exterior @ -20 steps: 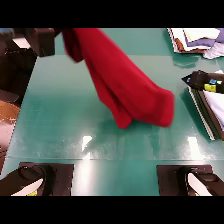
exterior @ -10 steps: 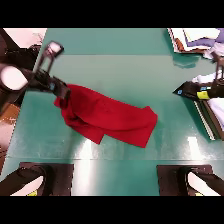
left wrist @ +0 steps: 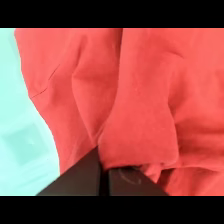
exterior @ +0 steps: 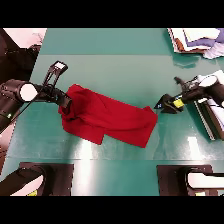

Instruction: Fold the shirts.

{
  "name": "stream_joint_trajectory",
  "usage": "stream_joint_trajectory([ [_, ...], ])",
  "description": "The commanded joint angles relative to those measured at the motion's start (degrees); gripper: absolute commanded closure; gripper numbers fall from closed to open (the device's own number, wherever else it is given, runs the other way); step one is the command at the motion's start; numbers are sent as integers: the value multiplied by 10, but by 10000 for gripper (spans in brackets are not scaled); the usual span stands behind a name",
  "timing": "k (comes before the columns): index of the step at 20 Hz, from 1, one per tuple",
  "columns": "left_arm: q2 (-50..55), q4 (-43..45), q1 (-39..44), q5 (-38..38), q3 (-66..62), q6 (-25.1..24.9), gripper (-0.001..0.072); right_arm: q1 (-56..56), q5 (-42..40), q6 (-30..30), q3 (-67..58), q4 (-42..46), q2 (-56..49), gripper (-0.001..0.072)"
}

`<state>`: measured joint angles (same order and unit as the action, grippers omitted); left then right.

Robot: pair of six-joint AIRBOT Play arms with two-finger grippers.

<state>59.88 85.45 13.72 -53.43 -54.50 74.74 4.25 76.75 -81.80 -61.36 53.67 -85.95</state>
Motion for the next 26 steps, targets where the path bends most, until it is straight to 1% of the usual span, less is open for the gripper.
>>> stream_joint_trajectory([
  [1, 0, 1, -1, 5, 3, 0, 678, 42, 17, 16, 0, -16, -61, 165],
  [2, 0, 1, -1, 5, 3, 0, 678, 53, 14, 18, 0, -16, -67, 165],
  [3, 0, 1, -1, 4, 3, 0, 678, 62, 10, 23, -1, -16, -70, 191],
  [4, 0, 1, -1, 3, 3, 0, 678, 67, 5, 33, -3, -16, -70, 374],
  [5, 0, 1, -1, 3, 2, 0, 678, 67, 4, 39, -9, -16, -71, 577],
  [6, -1, 2, -1, 2, -1, 0, 678, 67, 5, 39, -19, -16, -70, 687],
  [9, -1, 36, -1, -43, -71, 3, 679, 57, 11, 39, -81, -16, -33, 691],
  [12, -1, 65, -1, -114, -215, 2, 678, 41, 14, 36, -179, -15, 46, 691],
  [16, -1, 65, 0, -192, -417, -2, 678, 18, -2, 34, -312, -11, 161, 691],
  [19, -2, 62, 0, -241, -532, -2, 678, -4, -4, 32, -373, -11, 226, 691],
  [22, -12, 28, 0, -265, -604, -2, 679, -27, 7, 24, -415, -10, 272, 691],
  [26, -61, -53, 0, -275, -619, -2, 679, -72, 35, 6, -432, -10, 308, 691],
])
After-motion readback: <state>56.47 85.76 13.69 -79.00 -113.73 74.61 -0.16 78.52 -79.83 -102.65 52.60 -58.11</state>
